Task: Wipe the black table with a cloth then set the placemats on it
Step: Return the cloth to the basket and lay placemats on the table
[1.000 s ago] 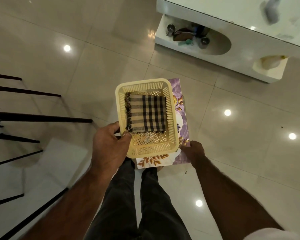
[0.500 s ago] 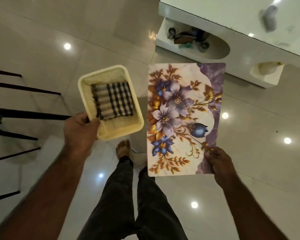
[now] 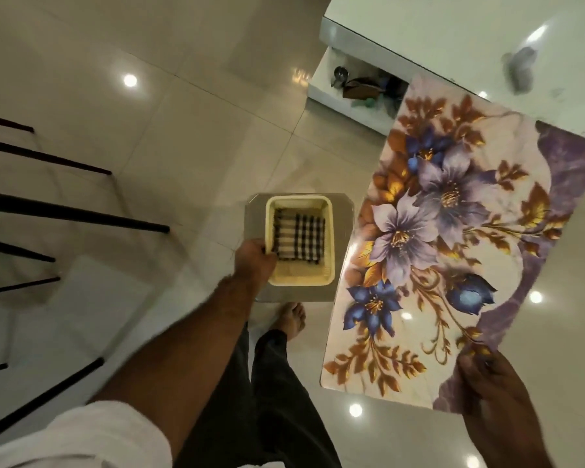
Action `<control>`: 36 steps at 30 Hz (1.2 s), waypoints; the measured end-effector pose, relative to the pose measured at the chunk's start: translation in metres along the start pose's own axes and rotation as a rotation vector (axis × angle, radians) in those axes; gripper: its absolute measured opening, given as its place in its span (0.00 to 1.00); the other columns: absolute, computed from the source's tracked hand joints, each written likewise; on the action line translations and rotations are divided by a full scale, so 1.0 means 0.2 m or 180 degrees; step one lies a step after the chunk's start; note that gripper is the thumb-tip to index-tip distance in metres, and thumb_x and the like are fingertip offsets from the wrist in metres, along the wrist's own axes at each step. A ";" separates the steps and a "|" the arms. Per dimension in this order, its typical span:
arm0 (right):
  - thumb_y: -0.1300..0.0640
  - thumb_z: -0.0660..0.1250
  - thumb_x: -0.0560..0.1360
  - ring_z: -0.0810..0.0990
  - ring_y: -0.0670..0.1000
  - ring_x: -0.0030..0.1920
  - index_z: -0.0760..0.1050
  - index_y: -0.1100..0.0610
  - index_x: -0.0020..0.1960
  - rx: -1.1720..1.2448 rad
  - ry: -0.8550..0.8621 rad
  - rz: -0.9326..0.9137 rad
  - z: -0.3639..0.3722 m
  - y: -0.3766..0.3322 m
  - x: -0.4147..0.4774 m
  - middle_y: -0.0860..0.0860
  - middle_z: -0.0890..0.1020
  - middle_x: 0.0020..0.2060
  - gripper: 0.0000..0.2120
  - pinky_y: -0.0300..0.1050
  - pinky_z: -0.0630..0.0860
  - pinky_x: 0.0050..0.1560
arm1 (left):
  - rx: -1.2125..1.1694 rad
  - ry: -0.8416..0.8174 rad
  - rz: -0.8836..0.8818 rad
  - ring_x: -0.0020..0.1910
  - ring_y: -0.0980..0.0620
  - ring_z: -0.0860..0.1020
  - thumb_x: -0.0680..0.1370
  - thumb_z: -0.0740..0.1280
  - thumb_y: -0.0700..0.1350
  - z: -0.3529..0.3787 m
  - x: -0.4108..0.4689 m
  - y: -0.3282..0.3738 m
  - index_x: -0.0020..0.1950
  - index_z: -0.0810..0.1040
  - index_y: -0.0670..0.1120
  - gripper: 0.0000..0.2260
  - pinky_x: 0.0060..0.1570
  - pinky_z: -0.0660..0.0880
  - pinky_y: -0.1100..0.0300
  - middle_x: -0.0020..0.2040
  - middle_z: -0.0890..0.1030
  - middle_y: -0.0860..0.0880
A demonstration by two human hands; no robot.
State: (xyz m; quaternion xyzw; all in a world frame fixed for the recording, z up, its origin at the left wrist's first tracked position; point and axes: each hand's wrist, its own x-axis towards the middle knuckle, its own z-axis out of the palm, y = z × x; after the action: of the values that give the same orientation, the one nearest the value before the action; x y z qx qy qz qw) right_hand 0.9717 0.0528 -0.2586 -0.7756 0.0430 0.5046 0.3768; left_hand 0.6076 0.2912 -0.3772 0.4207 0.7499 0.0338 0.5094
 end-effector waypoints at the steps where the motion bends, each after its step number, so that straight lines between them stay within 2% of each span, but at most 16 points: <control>1: 0.61 0.62 0.88 0.84 0.68 0.67 0.80 0.58 0.70 0.0053 -0.0017 0.0033 0.00 0.01 0.00 0.59 0.85 0.69 0.14 0.78 0.75 0.67 | 0.0032 -0.0045 -0.0019 0.51 0.44 0.84 0.80 0.73 0.38 0.04 -0.01 0.01 0.59 0.89 0.41 0.09 0.50 0.81 0.54 0.53 0.88 0.43; 4: 0.60 0.64 0.87 0.81 0.71 0.71 0.79 0.59 0.72 0.0137 0.0004 0.0099 -0.02 0.06 -0.01 0.60 0.83 0.70 0.15 0.83 0.66 0.74 | -0.0007 0.0025 -0.0086 0.56 0.42 0.85 0.82 0.70 0.38 0.12 0.00 0.00 0.62 0.88 0.42 0.11 0.52 0.79 0.54 0.57 0.88 0.42; 5: 0.57 0.69 0.84 0.80 0.72 0.71 0.78 0.59 0.73 0.0136 0.0022 0.0081 -0.02 0.08 -0.02 0.60 0.83 0.70 0.18 0.83 0.65 0.75 | -0.0028 0.0058 -0.0103 0.58 0.41 0.85 0.82 0.69 0.38 0.13 0.01 0.00 0.62 0.88 0.42 0.11 0.52 0.79 0.54 0.57 0.88 0.42; 8: 0.42 0.87 0.64 0.82 0.71 0.69 0.80 0.57 0.70 -0.0076 -0.0021 -0.0017 0.02 0.10 -0.05 0.60 0.84 0.68 0.40 0.80 0.68 0.75 | -0.0020 0.0057 -0.0128 0.60 0.39 0.85 0.84 0.71 0.43 0.15 0.01 -0.03 0.64 0.87 0.43 0.11 0.56 0.80 0.52 0.60 0.88 0.41; 9: 0.42 0.87 0.65 0.82 0.72 0.67 0.81 0.57 0.68 -0.0112 -0.0034 -0.0015 0.04 0.09 -0.06 0.60 0.85 0.67 0.38 0.80 0.70 0.75 | 0.0006 0.0044 -0.0102 0.61 0.40 0.85 0.83 0.73 0.45 0.14 0.00 -0.03 0.66 0.86 0.44 0.13 0.57 0.80 0.52 0.61 0.88 0.42; 12: 0.54 0.71 0.79 0.84 0.73 0.63 0.81 0.59 0.66 -0.0123 -0.0049 -0.0075 0.11 0.07 -0.10 0.63 0.86 0.64 0.17 0.79 0.73 0.72 | 0.0103 0.0140 0.0229 0.62 0.40 0.85 0.81 0.77 0.50 0.08 -0.07 0.00 0.71 0.83 0.43 0.20 0.61 0.82 0.49 0.64 0.87 0.42; 15: 0.63 0.67 0.86 0.87 0.68 0.61 0.82 0.59 0.67 -0.0294 -0.0207 -0.0300 0.22 0.01 -0.15 0.58 0.88 0.62 0.12 0.70 0.84 0.62 | -0.0061 0.0444 0.0501 0.58 0.34 0.85 0.83 0.72 0.61 -0.07 -0.21 0.01 0.62 0.86 0.37 0.27 0.60 0.83 0.41 0.58 0.87 0.35; 17: 0.67 0.66 0.85 0.89 0.61 0.55 0.83 0.59 0.65 -0.0400 -0.0318 -0.0463 0.33 -0.06 -0.19 0.55 0.90 0.58 0.11 0.55 0.89 0.49 | -0.0884 0.0287 0.0390 0.53 0.34 0.87 0.80 0.65 0.74 -0.22 -0.33 0.01 0.53 0.88 0.43 0.34 0.56 0.84 0.35 0.52 0.89 0.39; 18: 0.67 0.67 0.85 0.89 0.59 0.54 0.84 0.59 0.64 -0.0474 -0.0384 -0.0546 0.38 -0.09 -0.22 0.54 0.90 0.57 0.11 0.53 0.89 0.48 | -0.1330 0.0060 0.0147 0.53 0.36 0.87 0.80 0.62 0.77 -0.30 -0.39 0.03 0.55 0.88 0.46 0.35 0.58 0.84 0.36 0.52 0.90 0.42; 20: 0.67 0.69 0.84 0.88 0.63 0.58 0.84 0.60 0.64 -0.0603 -0.0595 -0.0682 0.50 -0.16 -0.29 0.56 0.90 0.58 0.11 0.62 0.85 0.61 | -0.2017 -0.0335 -0.0209 0.58 0.42 0.88 0.85 0.56 0.73 -0.51 -0.56 0.06 0.61 0.88 0.52 0.31 0.64 0.81 0.41 0.56 0.90 0.48; 21: 0.67 0.70 0.84 0.87 0.65 0.60 0.85 0.60 0.64 -0.0658 -0.0696 -0.0719 0.57 -0.20 -0.32 0.57 0.90 0.59 0.11 0.66 0.82 0.66 | -0.2146 -0.0496 -0.0137 0.60 0.44 0.87 0.86 0.56 0.72 -0.61 -0.65 0.06 0.63 0.88 0.52 0.30 0.65 0.80 0.42 0.58 0.90 0.48; 23: 0.66 0.71 0.84 0.88 0.64 0.59 0.86 0.59 0.62 -0.0813 -0.0852 -0.0826 0.69 -0.27 -0.38 0.57 0.90 0.58 0.10 0.66 0.82 0.66 | -0.2107 -0.0621 0.0110 0.61 0.44 0.87 0.82 0.62 0.73 -0.78 -0.82 0.06 0.65 0.87 0.53 0.29 0.65 0.79 0.42 0.60 0.89 0.48; 27: 0.61 0.71 0.85 0.90 0.59 0.55 0.87 0.55 0.59 -0.1211 -0.1316 -0.1201 0.98 -0.43 -0.64 0.50 0.91 0.54 0.07 0.61 0.87 0.58 | -0.2561 -0.0358 0.0535 0.59 0.40 0.88 0.79 0.78 0.59 -1.11 -1.07 -0.04 0.66 0.85 0.45 0.23 0.59 0.81 0.45 0.60 0.89 0.41; 29: 0.63 0.70 0.86 0.89 0.60 0.55 0.87 0.55 0.58 -0.1368 -0.1539 -0.1377 1.11 -0.49 -0.75 0.49 0.91 0.52 0.07 0.58 0.87 0.54 | -0.2735 -0.0134 0.0619 0.61 0.36 0.86 0.79 0.78 0.56 -1.22 -1.15 -0.11 0.68 0.84 0.44 0.23 0.60 0.80 0.43 0.62 0.88 0.38; 33: 0.65 0.70 0.85 0.89 0.63 0.58 0.87 0.59 0.61 -0.1621 -0.2111 -0.1478 1.38 -0.51 -0.95 0.55 0.90 0.57 0.09 0.68 0.83 0.65 | -0.3149 0.0494 0.0650 0.54 0.40 0.87 0.82 0.72 0.50 -1.44 -1.31 -0.30 0.65 0.85 0.43 0.16 0.55 0.80 0.48 0.58 0.88 0.38; 36: 0.63 0.72 0.84 0.89 0.59 0.58 0.87 0.57 0.59 -0.1973 -0.2419 -0.1816 1.62 -0.47 -1.11 0.51 0.91 0.56 0.07 0.61 0.87 0.60 | -0.3275 0.0871 0.0666 0.55 0.39 0.87 0.85 0.70 0.51 -1.59 -1.43 -0.52 0.64 0.86 0.45 0.13 0.56 0.81 0.44 0.58 0.89 0.40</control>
State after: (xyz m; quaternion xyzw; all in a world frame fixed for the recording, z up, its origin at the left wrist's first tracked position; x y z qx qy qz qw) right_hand 0.6627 0.2537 -0.0930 -0.5948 -0.4570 0.6155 0.2420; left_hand 0.3298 0.1551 -0.0642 0.1811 0.6502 0.5016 0.5412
